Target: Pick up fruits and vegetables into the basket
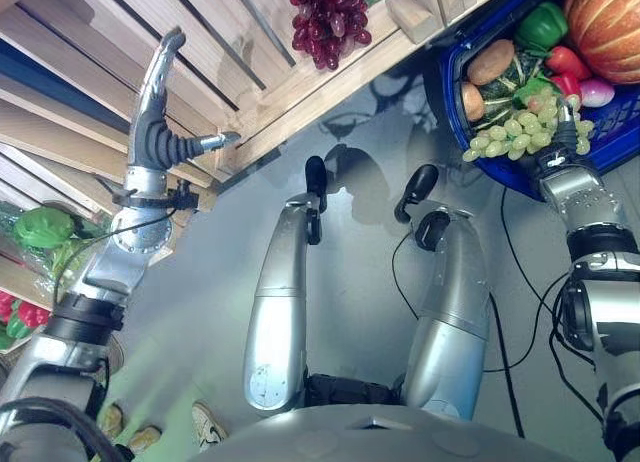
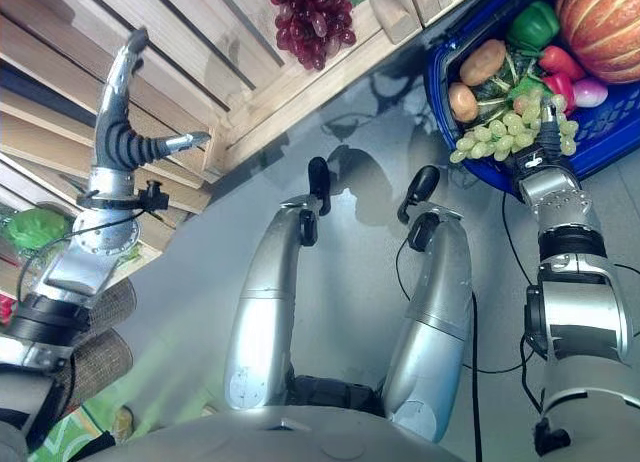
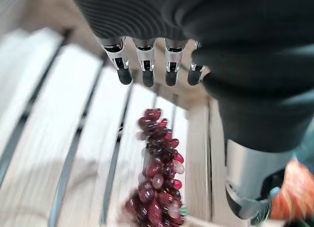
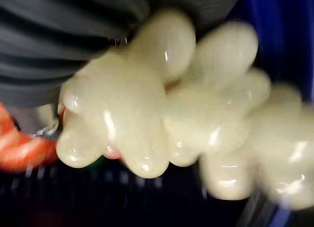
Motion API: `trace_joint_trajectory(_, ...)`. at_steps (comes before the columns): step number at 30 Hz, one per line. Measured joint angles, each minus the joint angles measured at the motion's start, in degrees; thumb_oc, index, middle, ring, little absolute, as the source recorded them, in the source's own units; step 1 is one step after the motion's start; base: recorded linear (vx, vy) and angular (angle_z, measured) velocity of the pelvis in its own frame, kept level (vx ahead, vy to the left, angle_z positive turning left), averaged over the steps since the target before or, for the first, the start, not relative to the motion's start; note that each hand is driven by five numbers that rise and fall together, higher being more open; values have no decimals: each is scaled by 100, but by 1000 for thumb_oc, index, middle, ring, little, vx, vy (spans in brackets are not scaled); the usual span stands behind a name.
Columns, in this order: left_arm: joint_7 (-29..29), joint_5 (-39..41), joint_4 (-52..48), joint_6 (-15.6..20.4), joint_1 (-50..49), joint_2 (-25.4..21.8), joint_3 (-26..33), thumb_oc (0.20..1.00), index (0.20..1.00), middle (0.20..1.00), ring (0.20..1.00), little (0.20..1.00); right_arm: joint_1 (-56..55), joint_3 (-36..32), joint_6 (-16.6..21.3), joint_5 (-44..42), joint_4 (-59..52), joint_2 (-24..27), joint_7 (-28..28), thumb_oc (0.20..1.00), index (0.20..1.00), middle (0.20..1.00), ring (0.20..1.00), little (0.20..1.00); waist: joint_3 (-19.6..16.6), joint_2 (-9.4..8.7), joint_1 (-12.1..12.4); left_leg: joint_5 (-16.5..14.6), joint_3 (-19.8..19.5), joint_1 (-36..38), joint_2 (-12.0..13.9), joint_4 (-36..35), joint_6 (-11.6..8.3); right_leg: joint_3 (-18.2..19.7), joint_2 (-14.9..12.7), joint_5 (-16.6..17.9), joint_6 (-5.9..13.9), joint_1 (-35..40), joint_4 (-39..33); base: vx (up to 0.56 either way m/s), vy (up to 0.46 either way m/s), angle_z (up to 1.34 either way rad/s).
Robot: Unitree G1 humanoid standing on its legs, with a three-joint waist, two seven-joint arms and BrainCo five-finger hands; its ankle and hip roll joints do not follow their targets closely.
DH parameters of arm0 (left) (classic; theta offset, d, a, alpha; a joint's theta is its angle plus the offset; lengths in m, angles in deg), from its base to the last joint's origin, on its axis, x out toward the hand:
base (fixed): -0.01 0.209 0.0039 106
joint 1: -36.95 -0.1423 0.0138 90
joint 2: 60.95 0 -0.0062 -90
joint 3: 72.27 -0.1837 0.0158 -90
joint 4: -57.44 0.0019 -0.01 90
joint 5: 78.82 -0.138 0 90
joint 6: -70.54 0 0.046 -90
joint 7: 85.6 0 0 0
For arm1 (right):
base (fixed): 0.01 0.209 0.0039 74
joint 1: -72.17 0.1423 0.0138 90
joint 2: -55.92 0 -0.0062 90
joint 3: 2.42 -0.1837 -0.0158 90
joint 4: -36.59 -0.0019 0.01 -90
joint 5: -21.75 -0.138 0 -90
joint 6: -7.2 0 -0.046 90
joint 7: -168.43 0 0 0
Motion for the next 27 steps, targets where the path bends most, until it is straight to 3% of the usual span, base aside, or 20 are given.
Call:
trace_joint_trajectory(3, 579, -987, 2, -546, 519, -385, -217, 1000, 1000, 1000, 1000, 1000, 61, 87, -7, 464, 115, 17, -196, 1000, 1000, 1000, 1000, 1000, 0, 0, -46, -54, -17, -44, 14, 118, 12, 15, 7, -1, -1, -21, 42, -5, 9, -1)
trace_joint_trajectory(6, 1139, -2309, 28, -1397, 1227, -936, -653, 1000, 1000, 1000, 1000, 1000, 252, 755, -24, 2612, 13, 128, -541, 1000, 1000, 1000, 1000, 1000, 0, 0, -112, -111, 6, -44, 21, 204, 40, 82, 26, 11, 17, -21, 59, -27, 35, -7)
trace_joint_trajectory(11, 1377, -3318, 85, -2186, 1885, -1389, -1098, 1000, 1000, 1000, 1000, 1000, -104, 1581, -156, 4375, -1131, 344, -883, 1000, 1000, 1000, 1000, 1000, 3, -6, -260, -242, 132, -19, 131, 346, 61, 237, 186, 83, 38, -17, -24, -14, 100, -18)
trace_joint_trajectory(14, 1400, -3775, 308, -2583, 2029, -1451, -1211, 1000, 1000, 1000, 1000, 1000, -567, 1613, -138, 5252, -2078, 486, -1141, 1000, 1000, 1000, 1000, 1000, 3, -7, -446, -368, 333, 113, 197, 390, 128, 434, 244, 134, 121, 6, -59, -7, 161, -24)
trace_joint_trajectory(22, 1265, -4284, 439, -3244, 1643, -1450, -1233, 1000, 1000, 1000, 1000, 1000, -2580, 1003, 203, 7026, -4593, 497, -1526, 1000, 1000, 1000, 1000, 1000, 4, -8, -1227, -547, 932, 790, 207, 78, 301, 994, 404, 334, 443, 378, -536, 13, 206, -29)
trace_joint_trajectory(27, 1131, -3861, 732, -3394, 947, -1194, -1063, 1000, 1000, 1000, 1000, 1000, -3574, 645, 1051, 7313, -5432, 279, -1537, 1000, 1000, 1000, 1000, 1000, 3, -6, -1623, -595, 1386, 1313, 182, -238, 340, 1412, 515, 456, 541, 559, -793, 41, 239, -34)
